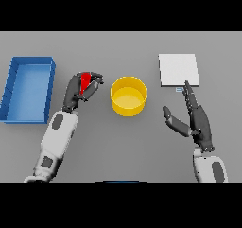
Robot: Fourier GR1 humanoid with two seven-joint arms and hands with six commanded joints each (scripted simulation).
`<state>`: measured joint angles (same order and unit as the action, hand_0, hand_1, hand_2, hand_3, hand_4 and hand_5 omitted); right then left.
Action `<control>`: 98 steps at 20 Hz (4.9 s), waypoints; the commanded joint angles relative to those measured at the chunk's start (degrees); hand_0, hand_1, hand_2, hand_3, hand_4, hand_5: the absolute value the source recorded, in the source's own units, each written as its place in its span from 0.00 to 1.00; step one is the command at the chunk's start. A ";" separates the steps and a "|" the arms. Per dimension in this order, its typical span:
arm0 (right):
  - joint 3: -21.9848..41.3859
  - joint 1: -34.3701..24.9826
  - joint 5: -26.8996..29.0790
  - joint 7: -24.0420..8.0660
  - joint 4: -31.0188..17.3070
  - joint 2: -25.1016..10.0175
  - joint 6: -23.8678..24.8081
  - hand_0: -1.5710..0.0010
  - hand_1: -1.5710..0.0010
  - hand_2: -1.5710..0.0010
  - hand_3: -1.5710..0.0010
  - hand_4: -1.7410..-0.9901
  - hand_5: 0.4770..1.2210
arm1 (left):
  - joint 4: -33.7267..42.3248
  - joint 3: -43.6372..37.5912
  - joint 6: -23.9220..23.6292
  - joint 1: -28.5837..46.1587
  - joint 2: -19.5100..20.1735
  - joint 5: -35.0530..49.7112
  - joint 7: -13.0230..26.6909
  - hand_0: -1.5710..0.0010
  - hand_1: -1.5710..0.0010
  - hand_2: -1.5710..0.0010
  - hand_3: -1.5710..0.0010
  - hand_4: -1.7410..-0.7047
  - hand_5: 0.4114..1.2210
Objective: Pick up the red beaker and tilt it to pour out 1 green nut into yellow bowl. Pick up the yellow bowl and place it on the metallic measuring scale.
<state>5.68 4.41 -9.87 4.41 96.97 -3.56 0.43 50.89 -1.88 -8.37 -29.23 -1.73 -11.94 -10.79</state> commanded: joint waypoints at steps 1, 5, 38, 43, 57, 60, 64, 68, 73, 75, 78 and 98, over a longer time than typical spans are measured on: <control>0.24 0.19 -0.03 0.44 0.50 0.04 -0.11 1.00 1.00 1.00 1.00 0.65 0.23 | 0.06 0.08 -0.24 0.22 0.29 -0.20 -0.16 0.14 0.13 0.12 0.17 0.17 0.93; 0.34 1.57 -0.30 1.14 1.31 -0.18 -0.03 1.00 1.00 1.00 1.00 0.66 0.23 | 1.88 -2.28 3.70 0.17 0.71 4.61 -1.81 0.06 0.05 0.05 0.07 0.10 0.92; 1.27 1.70 -1.92 -0.08 2.01 0.03 0.25 1.00 1.00 1.00 1.00 0.73 0.27 | 4.13 37.02 20.99 -23.63 18.38 -31.12 17.61 0.00 0.00 0.00 0.09 0.04 0.98; 1.14 1.67 -0.05 -0.72 1.50 1.58 -0.06 1.00 1.00 1.00 1.00 0.71 0.22 | 1.81 43.81 26.53 -29.46 19.60 -37.86 14.05 0.00 0.00 0.00 0.18 0.02 0.99; 0.59 1.40 -1.90 1.89 0.82 1.56 2.15 1.00 1.00 1.00 1.00 0.79 0.12 | -5.21 60.13 27.11 -40.03 17.51 -54.50 2.68 0.00 0.00 0.00 0.01 0.00 1.00; 1.02 0.90 -2.62 0.26 1.17 1.68 2.42 1.00 1.00 1.00 1.00 0.81 0.12 | -6.37 63.07 26.15 -41.72 16.73 -57.60 1.59 0.00 0.00 0.00 0.00 0.01 1.00; 0.77 1.18 -2.15 1.83 0.94 1.27 1.92 1.00 1.00 1.00 1.00 0.81 0.14 | -7.74 66.40 24.97 -43.76 16.80 -61.41 0.06 0.00 0.00 0.00 0.00 0.01 1.00; 0.70 1.53 -2.49 1.67 1.28 1.32 2.41 1.00 1.00 1.00 1.00 0.81 0.13 | -7.53 68.91 24.48 -48.03 15.98 -64.77 -1.45 0.00 0.00 0.00 0.00 0.01 1.00; 0.81 0.58 -3.09 1.30 0.39 1.50 2.83 1.00 1.00 1.00 1.00 0.81 0.11 | -12.85 65.62 24.17 -59.11 17.60 -64.87 -4.21 0.00 0.00 0.00 0.00 0.01 1.00; 1.02 1.21 -2.48 2.79 0.83 1.53 2.21 1.00 1.00 1.00 1.00 0.81 0.10 | -15.75 62.10 21.99 -61.99 19.95 -63.31 -4.31 0.00 0.00 0.00 0.00 0.02 1.00; 1.26 1.02 -1.25 3.08 0.66 1.82 1.05 1.00 1.00 1.00 1.00 0.85 0.11 | -22.87 54.04 22.37 -65.89 21.92 -58.57 -0.50 0.00 0.00 0.00 0.00 0.02 1.00; 1.53 -0.85 -1.23 3.55 -1.31 -0.43 -0.85 1.00 1.00 1.00 1.00 0.82 0.25 | -29.24 4.49 6.37 -33.88 36.80 -6.06 25.32 0.00 0.00 0.00 0.00 0.00 1.00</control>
<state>7.21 3.57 -11.10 7.86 95.66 -3.99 -0.42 21.59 2.64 -1.85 -62.95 35.02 -17.92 14.40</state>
